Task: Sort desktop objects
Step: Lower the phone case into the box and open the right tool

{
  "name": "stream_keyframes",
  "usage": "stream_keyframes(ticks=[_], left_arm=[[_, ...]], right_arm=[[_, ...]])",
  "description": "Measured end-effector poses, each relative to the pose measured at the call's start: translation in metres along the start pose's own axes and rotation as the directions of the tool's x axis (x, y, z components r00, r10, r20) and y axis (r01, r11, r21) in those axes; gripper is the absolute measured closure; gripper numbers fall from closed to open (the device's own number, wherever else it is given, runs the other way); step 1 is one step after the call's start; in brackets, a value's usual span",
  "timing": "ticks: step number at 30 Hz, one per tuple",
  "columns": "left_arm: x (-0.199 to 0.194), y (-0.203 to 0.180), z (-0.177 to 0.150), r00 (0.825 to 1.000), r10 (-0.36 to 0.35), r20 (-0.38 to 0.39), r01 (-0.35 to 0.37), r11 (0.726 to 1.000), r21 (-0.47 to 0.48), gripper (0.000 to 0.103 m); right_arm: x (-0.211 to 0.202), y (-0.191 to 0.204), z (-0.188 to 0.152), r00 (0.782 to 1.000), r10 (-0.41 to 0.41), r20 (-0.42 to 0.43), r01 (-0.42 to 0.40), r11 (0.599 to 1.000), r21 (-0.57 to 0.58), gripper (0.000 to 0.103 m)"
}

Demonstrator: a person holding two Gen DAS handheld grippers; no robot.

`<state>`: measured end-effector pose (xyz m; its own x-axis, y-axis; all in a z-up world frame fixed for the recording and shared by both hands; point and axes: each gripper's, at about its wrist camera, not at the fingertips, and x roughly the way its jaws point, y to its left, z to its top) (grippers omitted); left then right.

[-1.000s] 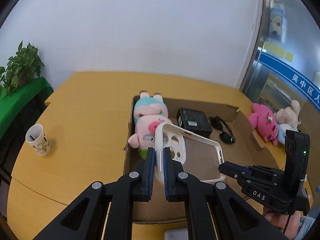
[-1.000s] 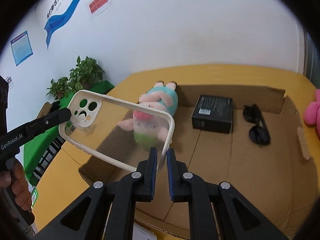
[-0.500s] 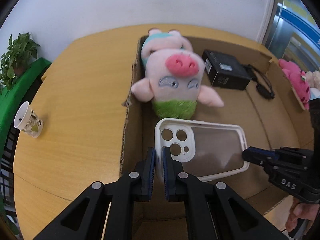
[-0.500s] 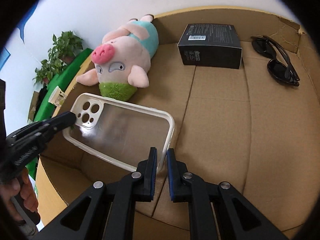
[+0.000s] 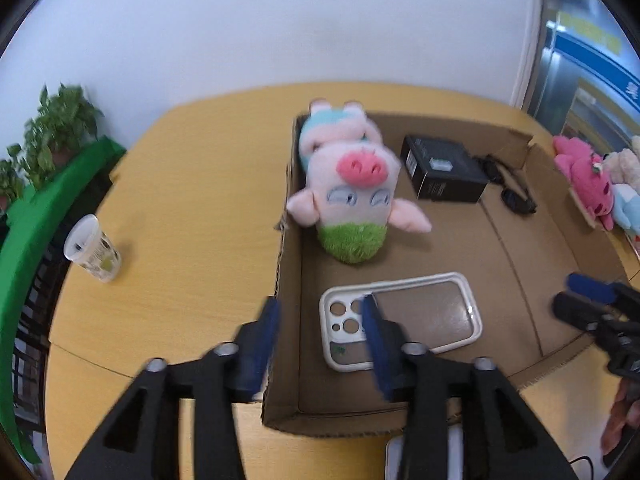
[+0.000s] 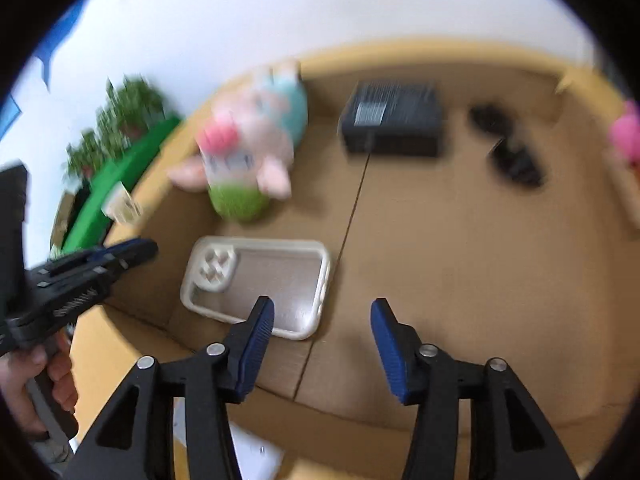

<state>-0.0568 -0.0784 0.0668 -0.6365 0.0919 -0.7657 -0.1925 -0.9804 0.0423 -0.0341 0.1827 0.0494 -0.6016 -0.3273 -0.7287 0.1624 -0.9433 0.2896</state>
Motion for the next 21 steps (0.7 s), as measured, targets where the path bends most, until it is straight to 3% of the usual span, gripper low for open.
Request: stream_keyframes(ticks=[1, 2, 3, 5, 8, 11, 14, 16, 21], left_arm=[[-0.008, -0.003, -0.004, 0.999, 0.001, 0.040, -0.001, 1.000, 0.008, 0.032], [-0.014, -0.006, -0.009, 0.997, 0.005, 0.071, -0.007, 1.000, 0.020, 0.019], [-0.017, -0.010, -0.014, 0.996, 0.019, 0.088, -0.022, 0.999, 0.032, 0.016], [-0.018, -0.020, -0.022, 0.995, 0.038, 0.097, -0.044, 0.997, 0.059, 0.016], [-0.024, -0.033, -0.032, 0.993, 0.033, 0.110, -0.041, 0.996, 0.074, 0.016], [-0.044, -0.049, -0.038, 0.982, 0.019, 0.188, -0.033, 0.997, 0.075, 0.015], [-0.069, -0.068, -0.041, 0.959, 0.044, 0.280, -0.069, 0.994, 0.083, 0.000], [-0.085, -0.081, -0.040, 0.940, 0.054, 0.336, -0.093, 0.991, 0.101, 0.000], [-0.107, -0.093, -0.034, 0.926, -0.021, 0.378, -0.011, 0.996, 0.083, 0.001]], right_arm=[[-0.017, -0.002, -0.003, 0.998, -0.030, 0.047, 0.030, 0.999, -0.012, 0.023], [-0.031, -0.005, -0.007, 0.994, -0.062, 0.089, 0.065, 0.998, -0.027, 0.023], [-0.039, -0.006, -0.010, 0.988, -0.101, 0.116, 0.106, 0.993, -0.041, 0.023], [-0.056, -0.013, -0.020, 0.967, -0.202, 0.154, 0.214, 0.975, -0.066, 0.023], [-0.073, -0.027, -0.035, 0.948, -0.271, 0.166, 0.283, 0.958, -0.052, 0.023], [-0.082, -0.039, -0.041, 0.927, -0.330, 0.176, 0.340, 0.940, -0.032, 0.023], [-0.090, -0.045, -0.046, 0.923, -0.340, 0.180, 0.347, 0.938, -0.007, 0.023], [-0.096, -0.046, -0.050, 0.927, -0.328, 0.183, 0.334, 0.943, -0.001, 0.023], [-0.102, -0.036, -0.050, 0.938, -0.288, 0.192, 0.299, 0.954, -0.027, 0.023]])
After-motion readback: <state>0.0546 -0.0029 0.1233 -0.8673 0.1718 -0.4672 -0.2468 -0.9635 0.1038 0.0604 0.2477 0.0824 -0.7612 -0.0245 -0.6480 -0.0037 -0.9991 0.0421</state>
